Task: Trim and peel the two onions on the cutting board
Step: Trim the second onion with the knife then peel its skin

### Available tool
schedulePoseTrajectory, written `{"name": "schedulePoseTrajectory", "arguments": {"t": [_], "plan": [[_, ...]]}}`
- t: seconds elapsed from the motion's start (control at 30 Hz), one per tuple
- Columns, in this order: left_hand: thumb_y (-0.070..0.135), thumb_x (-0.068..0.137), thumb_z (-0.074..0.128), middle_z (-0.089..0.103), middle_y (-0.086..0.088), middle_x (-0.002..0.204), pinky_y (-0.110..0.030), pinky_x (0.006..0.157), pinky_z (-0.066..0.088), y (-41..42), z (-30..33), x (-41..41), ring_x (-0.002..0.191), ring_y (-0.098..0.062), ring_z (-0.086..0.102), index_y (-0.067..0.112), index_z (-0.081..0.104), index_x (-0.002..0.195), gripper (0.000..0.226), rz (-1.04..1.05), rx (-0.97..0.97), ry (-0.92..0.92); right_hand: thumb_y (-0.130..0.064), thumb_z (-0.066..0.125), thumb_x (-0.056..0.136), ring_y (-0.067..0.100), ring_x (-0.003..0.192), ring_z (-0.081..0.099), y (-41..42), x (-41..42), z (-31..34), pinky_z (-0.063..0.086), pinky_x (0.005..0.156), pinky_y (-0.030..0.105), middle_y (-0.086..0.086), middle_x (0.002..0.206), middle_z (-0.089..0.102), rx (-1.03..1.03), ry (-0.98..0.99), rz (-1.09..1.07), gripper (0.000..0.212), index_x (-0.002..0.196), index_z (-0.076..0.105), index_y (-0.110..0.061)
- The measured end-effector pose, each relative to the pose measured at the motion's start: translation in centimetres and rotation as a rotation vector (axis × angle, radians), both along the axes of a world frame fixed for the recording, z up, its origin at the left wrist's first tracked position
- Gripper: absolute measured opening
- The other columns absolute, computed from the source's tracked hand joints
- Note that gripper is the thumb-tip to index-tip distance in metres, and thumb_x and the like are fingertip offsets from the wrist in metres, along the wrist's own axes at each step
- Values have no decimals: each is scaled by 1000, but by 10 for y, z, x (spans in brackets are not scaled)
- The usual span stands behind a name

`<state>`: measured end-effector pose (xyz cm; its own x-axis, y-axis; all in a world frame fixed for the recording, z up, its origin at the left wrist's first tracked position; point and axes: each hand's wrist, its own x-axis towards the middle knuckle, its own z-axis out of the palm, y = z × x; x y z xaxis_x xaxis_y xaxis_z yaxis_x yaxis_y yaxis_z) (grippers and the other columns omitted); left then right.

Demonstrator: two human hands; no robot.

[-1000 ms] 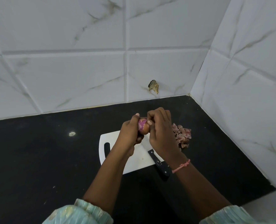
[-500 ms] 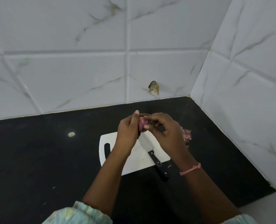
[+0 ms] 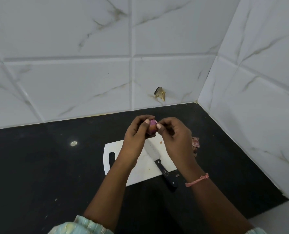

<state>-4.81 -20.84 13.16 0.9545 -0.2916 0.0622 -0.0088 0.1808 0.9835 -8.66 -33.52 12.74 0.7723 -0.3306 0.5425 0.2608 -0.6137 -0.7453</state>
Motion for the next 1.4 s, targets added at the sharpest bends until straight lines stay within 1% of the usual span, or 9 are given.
{"name": "schedulePoseTrajectory", "arguments": {"t": [0.13, 0.33, 0.5, 0.8, 0.9, 1.03, 1.1, 1.23, 1.4], "plan": [[18, 93, 68, 67, -7, 116, -29, 84, 58, 1, -3, -1, 105, -21, 68, 13, 64, 117, 25, -25, -53, 7, -12, 62, 94, 6, 84, 61, 2, 1, 4, 49, 70, 12, -1, 94, 62, -48, 9, 37, 5, 99, 62, -10], [21, 91, 69, 70, 0, 115, -31, 87, 59, 12, -5, 6, 108, -21, 68, 17, 66, 120, 30, -105, -35, -4, -12, 55, 98, 6, 82, 55, 0, 1, 4, 48, 70, 13, -2, 96, 54, -250, 24, 68, 5, 102, 55, -10], [29, 84, 71, 65, -2, 125, -33, 90, 58, 16, -4, 9, 112, -20, 68, 24, 57, 133, 51, -123, -49, 74, -14, 55, 97, 7, 84, 56, 2, 1, 3, 48, 71, 11, -2, 98, 56, -234, 49, 63, 9, 105, 55, -10], [8, 104, 42, 65, -14, 127, -38, 94, 57, 16, -6, 10, 112, -31, 68, 15, 64, 126, 32, -170, -124, 148, -19, 59, 96, -5, 79, 63, 4, -1, 16, 48, 65, 7, -8, 88, 64, 237, 187, 94, 3, 95, 59, -22], [11, 105, 38, 65, -15, 126, -37, 93, 57, 15, -7, 10, 111, -31, 68, 14, 67, 121, 33, -148, -75, 140, -18, 57, 97, 1, 73, 65, 4, 2, 15, 52, 67, 13, 0, 84, 68, 418, 242, 70, 4, 99, 61, -17], [15, 106, 37, 62, -21, 127, -47, 100, 54, 14, -9, 13, 107, -35, 70, 12, 66, 121, 33, -116, -114, 198, -16, 50, 100, 19, 74, 69, -2, 4, 19, 58, 72, 30, 10, 80, 72, 934, 259, 115, 14, 106, 60, -8], [16, 107, 37, 61, -22, 128, -48, 102, 52, 14, -9, 13, 107, -36, 70, 10, 63, 126, 33, -124, -148, 217, -15, 54, 99, 20, 71, 69, -8, 5, 18, 59, 67, 30, 11, 78, 72, 1052, 257, 63, 13, 104, 62, -7], [17, 104, 45, 63, -17, 130, -42, 102, 53, 13, -8, 11, 112, -31, 69, 14, 61, 132, 32, -158, -179, 228, -9, 68, 89, 17, 69, 69, -20, 9, -4, 57, 58, 22, 11, 82, 71, 891, 271, -196, 14, 101, 65, -4], [31, 86, 62, 69, -8, 126, -45, 106, 50, 11, -11, 9, 114, -26, 68, 16, 63, 129, 46, -139, -167, 216, -8, 60, 95, 9, 79, 68, -29, 13, -27, 51, 58, 16, 1, 100, 71, 617, 376, -307, 15, 102, 70, -17]]}}
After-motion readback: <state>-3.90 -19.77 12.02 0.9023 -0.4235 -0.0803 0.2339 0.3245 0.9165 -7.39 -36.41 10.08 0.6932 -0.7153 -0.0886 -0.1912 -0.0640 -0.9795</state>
